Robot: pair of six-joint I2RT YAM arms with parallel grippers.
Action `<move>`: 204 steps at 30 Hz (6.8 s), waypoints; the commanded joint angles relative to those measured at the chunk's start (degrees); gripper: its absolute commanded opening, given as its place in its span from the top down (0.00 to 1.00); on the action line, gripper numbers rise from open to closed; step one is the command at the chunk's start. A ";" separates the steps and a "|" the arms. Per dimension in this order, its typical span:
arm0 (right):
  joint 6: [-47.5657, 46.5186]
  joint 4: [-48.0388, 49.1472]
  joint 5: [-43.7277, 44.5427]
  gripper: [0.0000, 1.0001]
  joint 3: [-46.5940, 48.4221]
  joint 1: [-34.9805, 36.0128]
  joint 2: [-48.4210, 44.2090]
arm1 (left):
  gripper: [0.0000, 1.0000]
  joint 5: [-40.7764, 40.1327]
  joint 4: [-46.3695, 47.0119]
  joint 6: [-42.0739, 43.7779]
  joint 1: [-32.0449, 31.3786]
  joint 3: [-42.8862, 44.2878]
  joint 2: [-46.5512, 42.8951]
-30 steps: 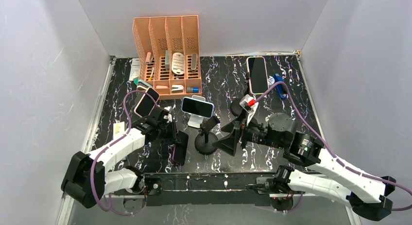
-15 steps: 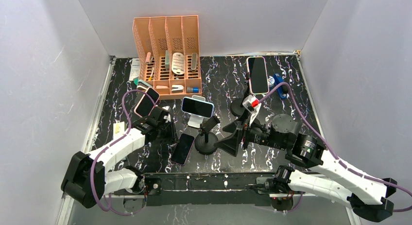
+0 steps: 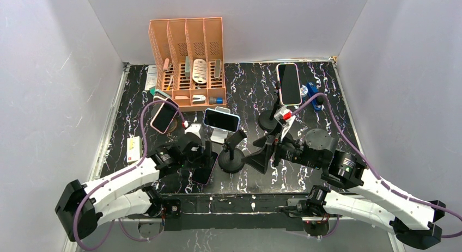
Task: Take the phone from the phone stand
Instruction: Place the phone at the center of the board, then pick up the phone stand at the center of the board.
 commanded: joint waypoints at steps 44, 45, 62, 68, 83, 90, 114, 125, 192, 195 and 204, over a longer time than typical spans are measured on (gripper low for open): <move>-0.69 -2.47 3.35 0.01 0.28 0.19 -1.82 | 1.00 -8.82 25.48 -15.89 -14.12 -9.74 11.62; -0.66 -2.49 3.32 0.01 0.29 0.22 -1.78 | 1.00 -9.64 25.47 -16.40 -14.12 -9.78 12.10; -0.31 -2.23 3.33 0.01 -0.30 0.21 -1.53 | 1.00 -20.44 17.58 -19.00 -14.12 -7.71 14.26; -0.22 -1.89 3.34 0.01 -0.33 0.16 -1.07 | 1.00 -21.05 16.08 -18.59 -14.12 -7.16 12.97; -2.64 -3.37 5.85 0.01 3.19 0.23 1.63 | 0.61 -19.56 2.06 -8.59 -14.12 6.25 -5.19; -2.74 -0.86 15.87 0.01 1.04 0.14 2.16 | 0.34 -24.93 -1.24 6.25 -14.03 11.09 -16.52; -9.19 13.71 22.42 0.21 -4.17 0.19 11.96 | 0.22 -19.94 17.57 35.41 -14.02 1.27 -25.92; -8.88 16.39 22.45 0.36 -6.60 0.13 10.70 | 0.24 -18.85 16.60 35.54 -14.03 2.12 -22.52; -7.61 30.38 21.67 0.36 -15.57 -2.55 8.75 | 0.25 -18.38 16.40 34.72 -14.03 2.02 -22.92; -7.60 30.47 21.13 0.42 -15.55 -2.58 8.56 | 0.25 -18.25 16.35 34.75 -14.03 2.01 -23.11; -8.91 28.39 19.13 0.66 -13.93 -2.69 8.61 | 0.25 -18.62 16.16 34.79 -14.03 2.08 -22.83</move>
